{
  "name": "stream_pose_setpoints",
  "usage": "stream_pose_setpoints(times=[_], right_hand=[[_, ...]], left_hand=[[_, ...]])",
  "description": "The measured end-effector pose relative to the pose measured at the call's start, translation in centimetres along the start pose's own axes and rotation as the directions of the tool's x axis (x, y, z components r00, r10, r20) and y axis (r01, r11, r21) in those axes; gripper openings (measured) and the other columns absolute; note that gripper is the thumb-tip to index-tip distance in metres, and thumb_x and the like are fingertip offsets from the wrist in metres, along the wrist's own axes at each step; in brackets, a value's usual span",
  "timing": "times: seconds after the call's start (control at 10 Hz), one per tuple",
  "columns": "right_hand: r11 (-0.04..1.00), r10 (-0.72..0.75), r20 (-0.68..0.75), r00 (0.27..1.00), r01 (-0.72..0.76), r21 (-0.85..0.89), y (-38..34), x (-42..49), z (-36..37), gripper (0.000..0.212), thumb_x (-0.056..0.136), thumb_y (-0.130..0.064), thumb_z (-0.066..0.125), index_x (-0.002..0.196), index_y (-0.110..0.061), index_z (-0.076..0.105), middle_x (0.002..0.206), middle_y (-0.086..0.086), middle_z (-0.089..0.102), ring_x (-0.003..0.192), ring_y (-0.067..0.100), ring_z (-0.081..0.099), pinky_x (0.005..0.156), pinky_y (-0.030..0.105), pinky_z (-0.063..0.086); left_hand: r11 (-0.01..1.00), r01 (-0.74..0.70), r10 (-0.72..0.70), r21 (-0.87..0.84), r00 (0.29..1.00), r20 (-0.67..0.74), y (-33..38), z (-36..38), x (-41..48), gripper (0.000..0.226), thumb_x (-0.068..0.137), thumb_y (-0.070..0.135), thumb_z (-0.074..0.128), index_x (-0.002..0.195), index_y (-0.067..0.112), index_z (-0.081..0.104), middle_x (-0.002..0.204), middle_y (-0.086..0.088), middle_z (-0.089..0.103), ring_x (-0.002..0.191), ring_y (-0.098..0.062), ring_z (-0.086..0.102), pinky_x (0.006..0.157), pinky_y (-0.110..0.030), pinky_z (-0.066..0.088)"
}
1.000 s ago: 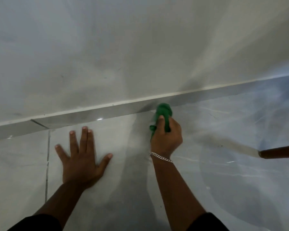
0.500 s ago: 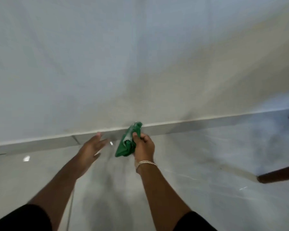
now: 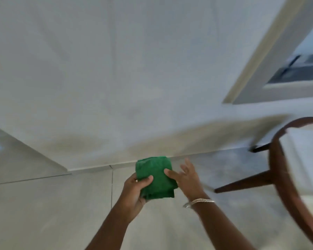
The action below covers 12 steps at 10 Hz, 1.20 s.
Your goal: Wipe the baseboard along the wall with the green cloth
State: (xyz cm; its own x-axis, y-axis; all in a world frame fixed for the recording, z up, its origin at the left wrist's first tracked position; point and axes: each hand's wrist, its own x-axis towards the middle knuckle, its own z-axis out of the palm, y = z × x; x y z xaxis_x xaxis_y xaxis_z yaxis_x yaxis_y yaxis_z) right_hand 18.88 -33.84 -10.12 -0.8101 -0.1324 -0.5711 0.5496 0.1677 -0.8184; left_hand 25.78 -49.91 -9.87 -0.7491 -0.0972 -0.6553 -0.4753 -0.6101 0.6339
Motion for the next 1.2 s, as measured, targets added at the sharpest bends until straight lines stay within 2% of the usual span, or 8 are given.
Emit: stream_pose_setpoints(times=[0.1,0.2,0.4,0.5,0.7,0.9,1.0,1.2], right_hand=[[0.960,0.275,0.241,0.931,-0.281,-0.012,-7.4,-7.7,-8.2,0.070,0.068,-0.030,0.085,0.125,-0.002,0.057,0.122,0.017,0.068,0.110,0.032,0.065,0.100,0.051,0.050],[0.972,0.233,0.212,0.949,-0.234,-0.023,-12.1,-13.8,-15.0,0.036,0.078,-0.012,0.078,0.108,0.006,0.068,0.106,0.021,0.074,0.098,0.033,0.071,0.095,0.048,0.054],[0.985,0.117,0.005,0.993,-0.117,0.125,-14.8,-19.6,-29.1,0.022,0.081,0.001,0.071,0.102,0.006,0.070,0.106,0.027,0.072,0.100,0.041,0.069,0.091,0.051,0.055],[0.982,0.118,-0.062,0.991,-0.107,0.158,-14.9,-18.8,-37.2,0.011,0.082,-0.001,0.070,0.092,-0.001,0.074,0.098,0.021,0.074,0.090,0.032,0.071,0.086,0.045,0.058],[0.966,0.157,-0.193,0.969,-0.109,0.235,-12.9,-9.8,-51.4,0.017,0.082,-0.001,0.072,0.098,0.005,0.069,0.103,0.023,0.071,0.091,0.033,0.069,0.080,0.041,0.061],[0.987,0.154,-0.467,0.871,-0.116,0.109,-8.4,0.7,-56.6,0.012,0.072,-0.007,0.083,0.081,-0.008,0.074,0.086,0.015,0.076,0.078,0.028,0.073,0.073,0.042,0.063],[0.984,0.116,-0.543,0.831,-0.171,-0.052,-5.7,3.6,-56.5,0.018,0.071,-0.017,0.084,0.087,-0.013,0.077,0.082,0.006,0.077,0.078,0.021,0.074,0.076,0.037,0.062],[0.962,0.117,-0.610,0.784,-0.242,-0.126,-6.7,3.5,-55.3,0.037,0.082,-0.027,0.072,0.117,-0.016,0.069,0.115,0.003,0.073,0.105,0.019,0.066,0.096,0.031,0.051]], left_hand=[[0.996,0.079,-0.085,0.047,0.987,0.138,2.3,6.9,-7.6,0.050,0.076,-0.003,0.069,0.124,-0.002,0.058,0.121,-0.028,0.068,0.108,-0.047,0.066,0.077,-0.055,0.059],[0.983,0.103,-0.140,0.153,0.958,0.252,3.0,13.5,-11.9,0.047,0.081,-0.004,0.064,0.127,-0.002,0.056,0.125,-0.029,0.065,0.112,-0.047,0.064,0.087,-0.060,0.056],[0.934,0.116,-0.223,0.338,0.929,0.297,0.7,28.7,-14.7,0.031,0.087,-0.005,0.061,0.117,0.001,0.061,0.106,-0.015,0.073,0.088,-0.029,0.074,0.073,-0.043,0.063],[0.896,0.090,-0.240,0.436,0.923,0.301,-2.1,36.5,-12.9,0.021,0.086,-0.003,0.065,0.105,0.006,0.063,0.104,-0.013,0.071,0.089,-0.028,0.073,0.073,-0.043,0.063],[0.872,0.013,-0.132,0.489,0.969,0.209,-9.7,50.2,-3.8,0.026,0.085,-0.002,0.066,0.103,0.017,0.063,0.107,-0.009,0.072,0.097,-0.026,0.071,0.082,-0.046,0.061],[0.803,0.051,0.010,0.593,0.995,-0.099,-17.0,55.9,5.4,0.022,0.078,0.004,0.069,0.075,0.025,0.066,0.089,-0.003,0.072,0.090,-0.028,0.070,0.077,-0.043,0.062],[0.633,0.053,0.050,0.772,0.993,-0.108,-19.0,56.0,7.2,0.028,0.081,0.004,0.067,0.107,0.013,0.064,0.106,-0.008,0.070,0.092,-0.024,0.064,0.069,-0.030,0.052],[0.425,-0.015,-0.021,0.905,0.999,0.026,-15.6,55.5,7.1,0.060,0.090,0.010,0.062,0.146,0.010,0.039,0.139,-0.011,0.056,0.123,-0.027,0.056,0.096,-0.033,0.048]])
